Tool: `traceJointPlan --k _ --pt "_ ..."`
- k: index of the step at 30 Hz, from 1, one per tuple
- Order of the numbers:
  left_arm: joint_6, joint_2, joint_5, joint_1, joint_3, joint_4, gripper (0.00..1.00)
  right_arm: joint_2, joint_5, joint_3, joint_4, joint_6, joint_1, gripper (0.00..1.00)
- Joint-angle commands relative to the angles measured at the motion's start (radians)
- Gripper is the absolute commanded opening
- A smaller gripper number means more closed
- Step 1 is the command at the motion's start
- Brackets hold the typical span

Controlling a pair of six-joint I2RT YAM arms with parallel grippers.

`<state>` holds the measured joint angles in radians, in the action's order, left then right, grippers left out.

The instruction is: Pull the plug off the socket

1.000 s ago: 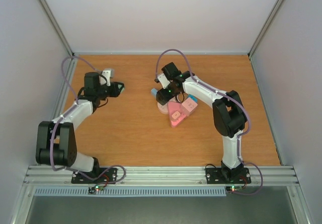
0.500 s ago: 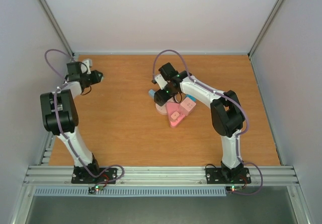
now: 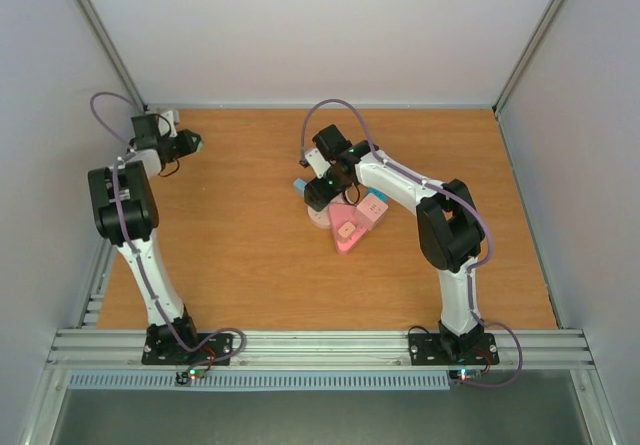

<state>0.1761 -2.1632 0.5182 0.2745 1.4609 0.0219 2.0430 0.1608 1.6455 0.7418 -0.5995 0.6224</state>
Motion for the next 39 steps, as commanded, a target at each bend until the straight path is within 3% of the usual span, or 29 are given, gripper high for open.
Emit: traceJointPlan --k 1,11,19,23,33,39 --pt "0.02 -0.063 0.032 0.005 0.071 0.024 0.26 0.075 0.05 -0.025 0.064 0.023 0.032 0.21" --pt "0.011 -0.145 0.042 0.01 0.127 -0.017 0.33 0.06 0.037 -0.032 0.071 0.0 0.034 0.22" --pt "0.022 -0.168 0.057 0.024 0.151 -0.068 0.6 0.06 0.04 -0.033 0.077 -0.004 0.034 0.22" --pt "0.02 -0.151 0.04 0.028 0.143 -0.075 0.68 0.057 0.041 -0.034 0.081 -0.009 0.033 0.22" --pt "0.017 -0.095 0.012 0.085 0.09 -0.095 0.69 0.057 0.052 -0.036 0.077 -0.011 0.033 0.22" --pt "0.009 -0.08 0.103 0.119 0.073 -0.078 0.69 0.052 0.062 -0.041 0.075 -0.011 0.034 0.23"
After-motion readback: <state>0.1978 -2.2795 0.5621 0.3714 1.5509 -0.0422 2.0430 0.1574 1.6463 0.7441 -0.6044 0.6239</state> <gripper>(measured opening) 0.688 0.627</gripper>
